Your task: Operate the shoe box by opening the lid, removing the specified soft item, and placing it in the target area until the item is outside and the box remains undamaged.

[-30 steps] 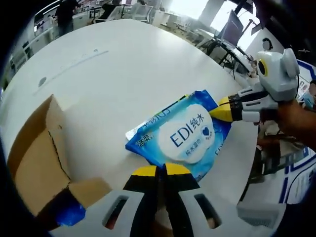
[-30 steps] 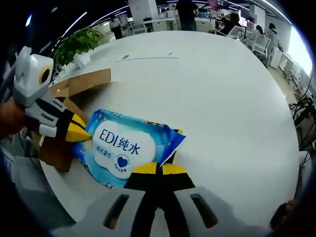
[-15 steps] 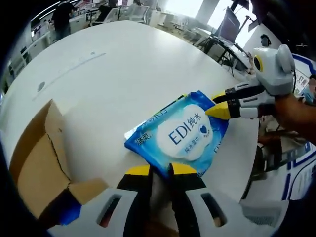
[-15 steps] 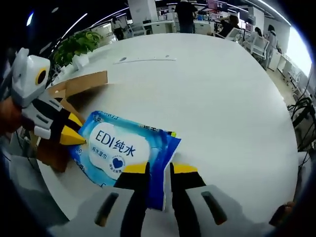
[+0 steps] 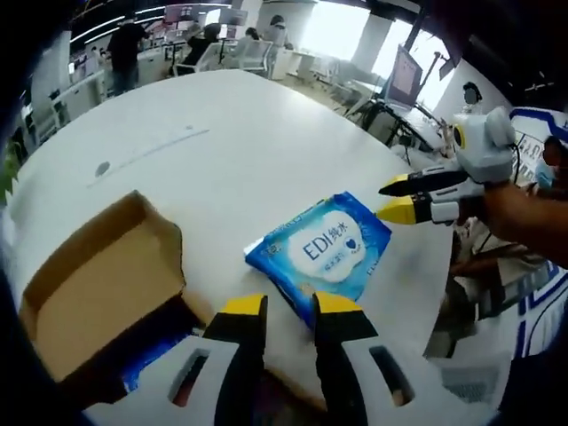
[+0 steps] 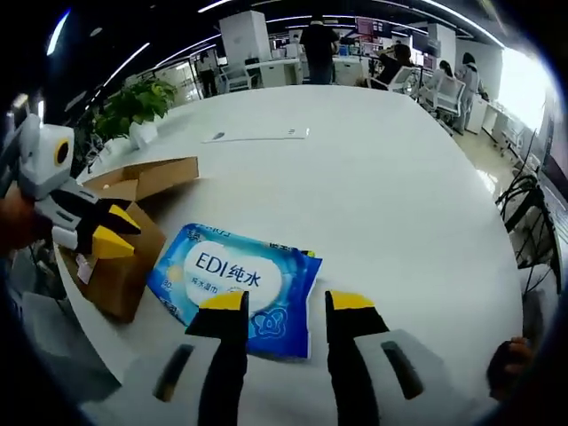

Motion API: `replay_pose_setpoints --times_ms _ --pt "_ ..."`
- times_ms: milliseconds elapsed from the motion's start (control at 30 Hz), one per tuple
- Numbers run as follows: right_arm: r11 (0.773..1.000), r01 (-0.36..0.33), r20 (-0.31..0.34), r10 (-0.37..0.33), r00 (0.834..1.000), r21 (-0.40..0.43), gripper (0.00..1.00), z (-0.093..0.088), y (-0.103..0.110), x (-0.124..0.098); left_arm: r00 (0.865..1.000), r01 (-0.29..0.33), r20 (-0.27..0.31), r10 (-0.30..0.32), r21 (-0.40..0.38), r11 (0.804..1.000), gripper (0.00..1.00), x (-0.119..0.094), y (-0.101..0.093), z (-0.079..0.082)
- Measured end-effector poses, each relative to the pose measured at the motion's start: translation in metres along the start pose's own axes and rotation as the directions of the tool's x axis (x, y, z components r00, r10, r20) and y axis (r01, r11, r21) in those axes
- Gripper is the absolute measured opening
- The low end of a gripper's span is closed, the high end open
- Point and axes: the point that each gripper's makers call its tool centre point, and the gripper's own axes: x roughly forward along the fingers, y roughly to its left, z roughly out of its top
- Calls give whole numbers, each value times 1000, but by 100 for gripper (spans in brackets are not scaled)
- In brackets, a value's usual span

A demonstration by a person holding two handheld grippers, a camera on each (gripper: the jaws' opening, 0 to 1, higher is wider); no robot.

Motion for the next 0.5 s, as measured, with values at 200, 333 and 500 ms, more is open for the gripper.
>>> replay_pose_setpoints --times_ms 200,333,500 --pt "1000 -10 6 10 1000 -27 32 7 22 -6 999 -13 36 14 -28 1000 27 -24 6 -8" --pt "999 -26 16 26 1000 -43 31 14 41 -10 998 -48 41 49 -34 998 29 -42 20 -17" --pt "996 -45 22 46 999 -73 31 19 69 -11 995 -81 56 85 -67 995 29 -62 41 -30"
